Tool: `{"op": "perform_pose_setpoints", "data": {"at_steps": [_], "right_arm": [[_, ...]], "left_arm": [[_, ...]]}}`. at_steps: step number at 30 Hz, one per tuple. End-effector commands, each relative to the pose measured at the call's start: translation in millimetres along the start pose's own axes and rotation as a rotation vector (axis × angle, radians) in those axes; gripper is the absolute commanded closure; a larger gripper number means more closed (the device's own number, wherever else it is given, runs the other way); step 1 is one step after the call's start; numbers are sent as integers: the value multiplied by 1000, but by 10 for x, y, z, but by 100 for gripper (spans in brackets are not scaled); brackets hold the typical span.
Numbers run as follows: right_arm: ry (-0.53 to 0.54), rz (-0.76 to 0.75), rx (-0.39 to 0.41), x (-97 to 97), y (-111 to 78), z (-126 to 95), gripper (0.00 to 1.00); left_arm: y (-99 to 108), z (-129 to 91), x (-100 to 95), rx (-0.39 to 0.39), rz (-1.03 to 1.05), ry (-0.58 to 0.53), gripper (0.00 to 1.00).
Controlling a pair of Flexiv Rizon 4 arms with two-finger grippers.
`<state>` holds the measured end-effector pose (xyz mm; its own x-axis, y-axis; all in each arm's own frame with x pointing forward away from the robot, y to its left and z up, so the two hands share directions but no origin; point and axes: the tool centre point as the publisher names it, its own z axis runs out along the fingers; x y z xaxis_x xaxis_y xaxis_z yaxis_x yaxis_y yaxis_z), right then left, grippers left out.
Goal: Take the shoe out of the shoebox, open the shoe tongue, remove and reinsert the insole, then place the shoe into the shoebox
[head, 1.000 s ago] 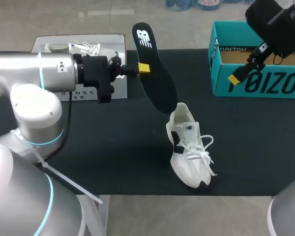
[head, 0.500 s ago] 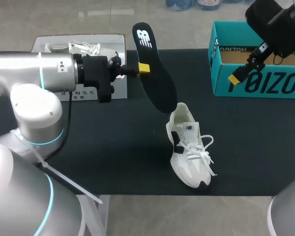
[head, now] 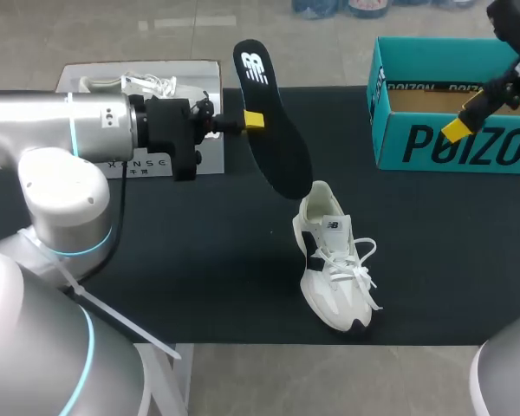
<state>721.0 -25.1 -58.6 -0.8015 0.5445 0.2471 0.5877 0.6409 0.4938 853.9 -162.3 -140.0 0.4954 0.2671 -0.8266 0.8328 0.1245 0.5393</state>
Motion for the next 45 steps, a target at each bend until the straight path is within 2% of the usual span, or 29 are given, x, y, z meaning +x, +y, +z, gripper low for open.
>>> {"op": "perform_pose_setpoints", "data": {"at_steps": [1, 6, 12, 18, 26, 33, 45], "right_arm": [[315, -33, -106, -256, -116, 105, 0], [392, -67, -113, -292, -32, 226, 0], [455, -99, -123, -188, 169, 404, 0], [523, -88, -136, -46, 347, 675, 0], [540, -60, -151, 117, 592, 1039, 0], [565, -59, -157, 134, 854, 1296, 0], [561, -70, -183, 92, 1155, 1612, 0]], "left_arm": [[-6, 4, 6, -3, 2, -1, 100], [-6, 4, 6, -3, 2, -1, 100], [-6, 4, 6, -3, 2, -1, 100], [-6, 4, 6, -3, 2, -1, 100], [-6, 4, 6, -3, 2, -1, 100], [-6, 4, 6, -3, 2, -1, 100], [-6, 4, 6, -3, 2, -1, 100]]}}
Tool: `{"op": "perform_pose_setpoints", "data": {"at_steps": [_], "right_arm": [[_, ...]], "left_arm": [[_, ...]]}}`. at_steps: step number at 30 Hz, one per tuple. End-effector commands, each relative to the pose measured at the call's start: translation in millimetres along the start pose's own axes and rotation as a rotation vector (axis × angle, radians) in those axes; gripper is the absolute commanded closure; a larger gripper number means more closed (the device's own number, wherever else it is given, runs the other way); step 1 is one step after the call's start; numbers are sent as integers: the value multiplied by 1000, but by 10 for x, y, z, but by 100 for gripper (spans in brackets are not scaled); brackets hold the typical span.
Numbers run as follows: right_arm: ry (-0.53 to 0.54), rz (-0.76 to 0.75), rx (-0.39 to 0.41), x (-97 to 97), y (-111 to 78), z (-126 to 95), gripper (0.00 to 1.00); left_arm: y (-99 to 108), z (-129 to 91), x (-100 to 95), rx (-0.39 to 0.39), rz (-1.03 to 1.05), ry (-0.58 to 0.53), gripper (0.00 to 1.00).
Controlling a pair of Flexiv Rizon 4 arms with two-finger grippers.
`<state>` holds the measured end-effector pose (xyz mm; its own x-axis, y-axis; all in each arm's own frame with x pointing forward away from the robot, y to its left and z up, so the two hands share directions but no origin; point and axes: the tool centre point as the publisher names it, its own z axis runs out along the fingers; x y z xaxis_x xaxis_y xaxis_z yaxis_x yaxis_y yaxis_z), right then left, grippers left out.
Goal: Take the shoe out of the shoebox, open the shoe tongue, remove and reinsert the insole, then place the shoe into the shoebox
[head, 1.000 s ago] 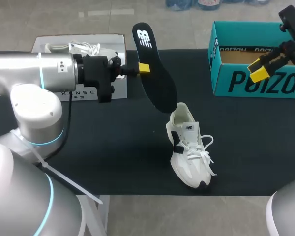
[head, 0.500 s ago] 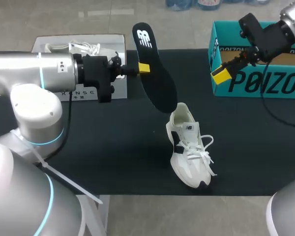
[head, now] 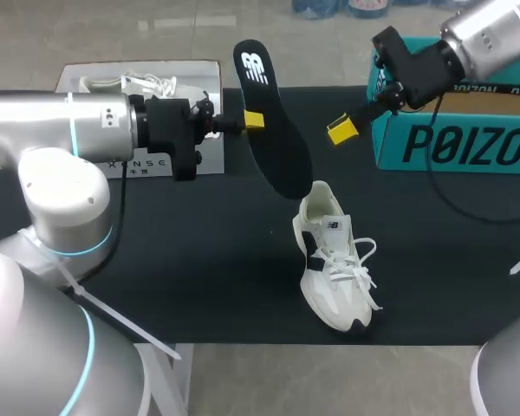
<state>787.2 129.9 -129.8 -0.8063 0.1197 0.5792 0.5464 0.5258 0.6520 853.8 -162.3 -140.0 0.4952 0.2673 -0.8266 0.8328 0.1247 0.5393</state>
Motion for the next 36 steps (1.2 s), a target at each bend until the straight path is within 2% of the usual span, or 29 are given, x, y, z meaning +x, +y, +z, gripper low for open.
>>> {"op": "perform_pose_setpoints", "data": {"at_steps": [1, 11, 19, 34, 36], "right_arm": [[18, -2, 8, -126, 120, 102, 0], [7, -32, 25, -281, 313, 297, 0], [33, -17, 17, -314, 333, 470, 0], [53, 8, 9, -352, 398, 636, 0], [54, 10, 10, -356, 412, 654, 17]], "left_arm": [[-6, 5, 5, -3, 2, -1, 100], [-6, 5, 5, -3, 2, -1, 100], [-6, 5, 5, -3, 2, -1, 100], [-6, 5, 5, -3, 2, -1, 100], [-6, 5, 5, -3, 2, -1, 100]]}}
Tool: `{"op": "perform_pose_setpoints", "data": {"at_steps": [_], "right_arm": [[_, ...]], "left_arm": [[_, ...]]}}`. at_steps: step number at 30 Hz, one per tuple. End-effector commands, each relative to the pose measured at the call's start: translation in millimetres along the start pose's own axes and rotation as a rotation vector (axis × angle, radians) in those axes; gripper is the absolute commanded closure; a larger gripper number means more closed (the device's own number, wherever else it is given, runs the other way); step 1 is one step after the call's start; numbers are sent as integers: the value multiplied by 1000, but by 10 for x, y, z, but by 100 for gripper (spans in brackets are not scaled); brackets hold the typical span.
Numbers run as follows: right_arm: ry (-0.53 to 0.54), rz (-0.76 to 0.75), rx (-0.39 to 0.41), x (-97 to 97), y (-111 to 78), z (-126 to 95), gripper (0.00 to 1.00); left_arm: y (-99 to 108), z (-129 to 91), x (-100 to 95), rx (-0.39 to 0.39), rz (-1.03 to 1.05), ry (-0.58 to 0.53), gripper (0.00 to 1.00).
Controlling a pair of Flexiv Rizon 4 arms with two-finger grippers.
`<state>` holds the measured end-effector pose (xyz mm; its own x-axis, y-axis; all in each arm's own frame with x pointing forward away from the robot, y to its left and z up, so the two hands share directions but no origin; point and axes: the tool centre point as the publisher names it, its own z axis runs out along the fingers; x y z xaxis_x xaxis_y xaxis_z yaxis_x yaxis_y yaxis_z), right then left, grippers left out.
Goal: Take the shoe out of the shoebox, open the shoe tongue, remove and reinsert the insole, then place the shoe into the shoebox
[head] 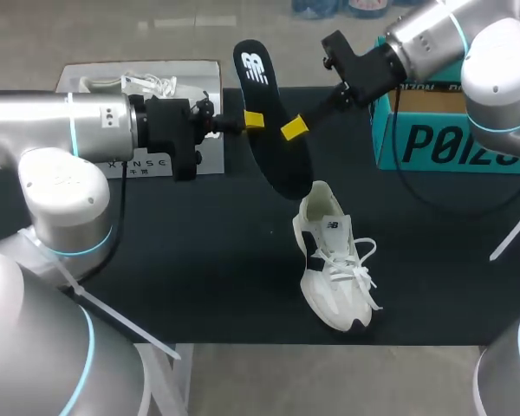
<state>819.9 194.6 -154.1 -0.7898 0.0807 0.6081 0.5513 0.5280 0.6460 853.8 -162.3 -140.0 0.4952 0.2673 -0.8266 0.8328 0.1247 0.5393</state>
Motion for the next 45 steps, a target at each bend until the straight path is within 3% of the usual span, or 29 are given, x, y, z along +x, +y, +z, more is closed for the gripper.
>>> {"op": "perform_pose_setpoints", "data": {"at_steps": [1, 6, 9, 13, 16, 23, 24, 27, 40, 41, 43, 45], "right_arm": [[5, 3, 7, -38, 64, 85, 34], [11, 4, 11, -37, 91, 141, 50], [11, 5, 10, -46, 105, 152, 54], [5, 13, -1, -71, 100, 105, 58], [2, 17, -8, -104, 94, 54, 52], [-5, 26, -18, -105, 51, 8, 54], [-5, 27, -18, -105, 44, 10, 57], [-1, 32, -21, -106, 30, 14, 100], [17, 30, -32, -70, -1, -4, 100], [17, 30, -33, -77, -4, -16, 100], [15, 29, -35, -84, -25, -49, 100], [10, 32, -38, -88, -58, -88, 100]], "left_arm": [[-6, 4, 5, -3, 2, -1, 100], [-6, 4, 5, -3, 2, -1, 100], [-6, 4, 5, -3, 2, -1, 100], [-6, 4, 5, -3, 2, -1, 100], [-6, 4, 5, -3, 2, -1, 100], [-6, 4, 5, -3, 2, -1, 100], [-6, 4, 5, -3, 2, -1, 100], [-6, 4, 5, -3, 2, -1, 100], [-6, 4, 5, -3, 2, -1, 100], [-6, 4, 5, -3, 2, -1, 72], [-6, 4, 5, -3, 2, -1, 0], [-6, 4, 5, -3, 2, -1, 0]]}}
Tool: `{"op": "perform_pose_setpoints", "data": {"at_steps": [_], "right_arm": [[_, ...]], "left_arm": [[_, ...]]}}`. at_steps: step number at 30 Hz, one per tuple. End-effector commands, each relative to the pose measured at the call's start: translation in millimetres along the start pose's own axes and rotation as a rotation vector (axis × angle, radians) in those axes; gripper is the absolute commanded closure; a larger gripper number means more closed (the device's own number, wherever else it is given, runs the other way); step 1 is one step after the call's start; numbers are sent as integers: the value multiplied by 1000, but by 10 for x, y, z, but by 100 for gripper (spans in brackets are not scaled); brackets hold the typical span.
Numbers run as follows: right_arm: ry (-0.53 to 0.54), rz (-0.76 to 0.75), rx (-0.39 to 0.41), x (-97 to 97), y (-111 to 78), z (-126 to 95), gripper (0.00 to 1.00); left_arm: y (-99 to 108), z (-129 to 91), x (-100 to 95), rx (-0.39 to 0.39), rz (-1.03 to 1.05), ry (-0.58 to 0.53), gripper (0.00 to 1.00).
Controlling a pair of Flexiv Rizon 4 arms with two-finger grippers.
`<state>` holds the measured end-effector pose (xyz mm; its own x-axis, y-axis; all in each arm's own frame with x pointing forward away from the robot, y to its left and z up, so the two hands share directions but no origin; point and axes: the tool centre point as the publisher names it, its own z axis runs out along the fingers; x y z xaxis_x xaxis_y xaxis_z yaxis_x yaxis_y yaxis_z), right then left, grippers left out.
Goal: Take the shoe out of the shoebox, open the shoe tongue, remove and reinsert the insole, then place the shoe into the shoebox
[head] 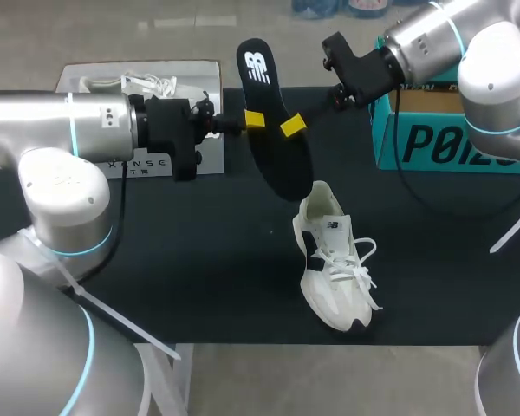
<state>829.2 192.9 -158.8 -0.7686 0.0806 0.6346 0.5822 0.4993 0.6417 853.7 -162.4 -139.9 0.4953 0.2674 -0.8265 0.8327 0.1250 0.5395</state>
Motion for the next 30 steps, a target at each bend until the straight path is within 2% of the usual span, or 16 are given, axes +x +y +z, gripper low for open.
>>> {"op": "perform_pose_setpoints", "data": {"at_steps": [1, 3, 8, 15, 18, 21, 22, 30], "right_arm": [[-9, 5, -9, 6, -85, -93, 100], [-13, 9, -11, -4, -119, -140, 100], [-34, 16, -11, -32, -188, -258, 100], [-53, 41, -35, -64, -331, -429, 100], [-56, 57, -44, -89, -404, -463, 100], [-91, 74, -22, -80, -437, -471, 100], [-76, 70, -45, -55, -443, -489, 100], [-76, 70, -45, -55, -443, -489, 100]], "left_arm": [[-6, 4, 7, -2, 2, -1, 0], [-6, 4, 7, -2, 2, -1, 0], [-123, -358, -26, 63, -169, 110, 0], [-505, -685, 50, 161, -475, 208, 0], [-613, -760, 67, 163, -579, 161, 0], [-652, -801, 105, 109, -647, 141, 0], [-652, -801, 105, 109, -647, 141, 0], [-652, -801, 105, 109, -647, 141, 0]]}}
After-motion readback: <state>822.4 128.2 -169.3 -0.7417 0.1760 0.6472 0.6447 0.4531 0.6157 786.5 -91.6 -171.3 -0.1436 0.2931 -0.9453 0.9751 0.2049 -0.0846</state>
